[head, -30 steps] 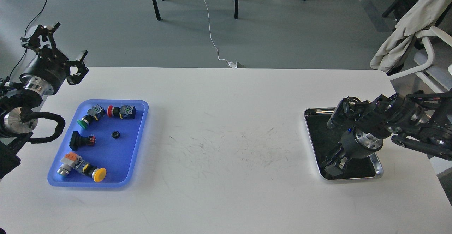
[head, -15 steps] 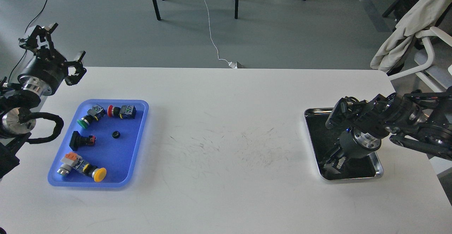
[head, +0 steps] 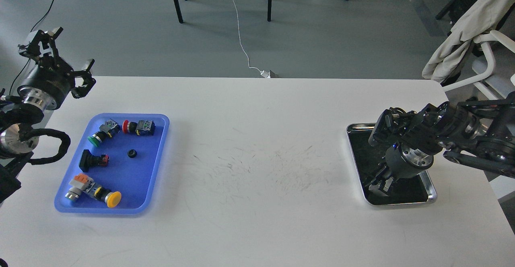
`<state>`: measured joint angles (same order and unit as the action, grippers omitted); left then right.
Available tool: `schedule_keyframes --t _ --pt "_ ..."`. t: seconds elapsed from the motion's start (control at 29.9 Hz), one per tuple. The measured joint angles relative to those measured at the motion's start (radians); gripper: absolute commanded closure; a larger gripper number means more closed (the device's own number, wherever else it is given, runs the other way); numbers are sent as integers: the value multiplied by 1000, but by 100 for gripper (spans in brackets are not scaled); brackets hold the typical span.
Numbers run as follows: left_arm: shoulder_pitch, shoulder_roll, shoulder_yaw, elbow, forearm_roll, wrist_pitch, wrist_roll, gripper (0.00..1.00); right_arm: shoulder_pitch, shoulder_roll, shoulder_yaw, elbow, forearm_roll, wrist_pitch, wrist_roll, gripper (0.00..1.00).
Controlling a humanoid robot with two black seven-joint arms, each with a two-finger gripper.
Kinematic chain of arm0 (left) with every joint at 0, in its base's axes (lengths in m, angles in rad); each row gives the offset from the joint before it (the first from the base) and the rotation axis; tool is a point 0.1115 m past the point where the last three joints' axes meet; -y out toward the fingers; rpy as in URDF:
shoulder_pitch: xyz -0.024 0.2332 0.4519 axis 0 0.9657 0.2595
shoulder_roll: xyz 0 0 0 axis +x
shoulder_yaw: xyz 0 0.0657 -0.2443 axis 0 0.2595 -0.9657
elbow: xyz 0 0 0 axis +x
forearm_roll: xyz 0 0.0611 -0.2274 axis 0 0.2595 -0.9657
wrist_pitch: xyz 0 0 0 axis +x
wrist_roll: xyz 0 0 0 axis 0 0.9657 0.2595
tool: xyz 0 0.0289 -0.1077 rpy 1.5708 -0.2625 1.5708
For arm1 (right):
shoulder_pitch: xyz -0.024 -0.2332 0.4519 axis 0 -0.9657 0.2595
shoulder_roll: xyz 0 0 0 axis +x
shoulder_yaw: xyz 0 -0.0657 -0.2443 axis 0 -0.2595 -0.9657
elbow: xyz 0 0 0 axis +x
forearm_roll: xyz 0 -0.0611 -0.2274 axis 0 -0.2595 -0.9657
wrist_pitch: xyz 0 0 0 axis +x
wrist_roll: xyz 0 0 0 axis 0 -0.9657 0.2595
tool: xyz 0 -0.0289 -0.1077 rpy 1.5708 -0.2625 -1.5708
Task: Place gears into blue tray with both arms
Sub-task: 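Close the right gripper around the black ring in the metal tray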
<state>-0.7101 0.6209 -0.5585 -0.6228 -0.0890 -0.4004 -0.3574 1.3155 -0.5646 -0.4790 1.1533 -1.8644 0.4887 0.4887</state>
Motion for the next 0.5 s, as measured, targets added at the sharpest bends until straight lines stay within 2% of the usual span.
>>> schedule_keyframes --t 0.2,0.5 --pt "0 0 0 0 0 0 0 2 18 3 -18 3 2 0 0 51" --pt "0 0 0 4 0 0 0 2 28 3 -45 31 8 0 0 49"
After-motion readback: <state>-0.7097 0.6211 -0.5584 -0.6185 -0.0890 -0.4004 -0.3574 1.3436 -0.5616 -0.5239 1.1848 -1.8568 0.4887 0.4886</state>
